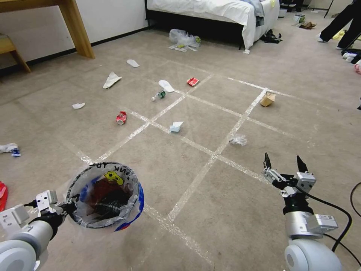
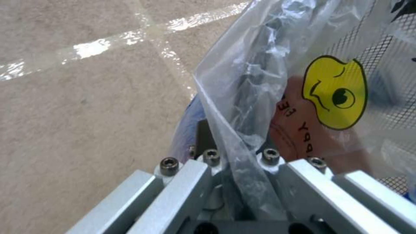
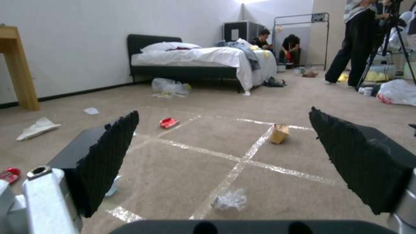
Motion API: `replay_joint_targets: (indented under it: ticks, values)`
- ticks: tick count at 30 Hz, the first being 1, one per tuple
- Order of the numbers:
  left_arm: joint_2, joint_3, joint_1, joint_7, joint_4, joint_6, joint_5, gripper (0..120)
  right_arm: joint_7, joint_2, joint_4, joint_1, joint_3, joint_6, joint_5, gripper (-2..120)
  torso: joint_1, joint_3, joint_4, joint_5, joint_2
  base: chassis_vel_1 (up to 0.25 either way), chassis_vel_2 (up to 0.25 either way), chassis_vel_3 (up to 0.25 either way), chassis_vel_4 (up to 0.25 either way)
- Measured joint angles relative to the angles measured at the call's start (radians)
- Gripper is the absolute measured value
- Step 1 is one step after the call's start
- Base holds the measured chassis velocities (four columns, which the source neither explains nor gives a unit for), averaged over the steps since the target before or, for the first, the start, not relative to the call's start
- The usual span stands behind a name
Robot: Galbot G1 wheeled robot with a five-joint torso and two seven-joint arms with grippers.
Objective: Pick up the trash bin and place the garbage on the floor into it.
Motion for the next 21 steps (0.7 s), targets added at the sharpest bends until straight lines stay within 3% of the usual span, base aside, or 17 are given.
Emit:
replay_joint_targets:
  ticks: [21]
  values:
    - [-0.006,0.002,-0.002,0.003,0.004,0.0,0.003,1,-0.006,-0.002,0.0,0.005,-0.004,0.001,-0.003,100,0.0,0.0,0.0,0.0001,0.0,-0.099,0.097,0.098,-0.101]
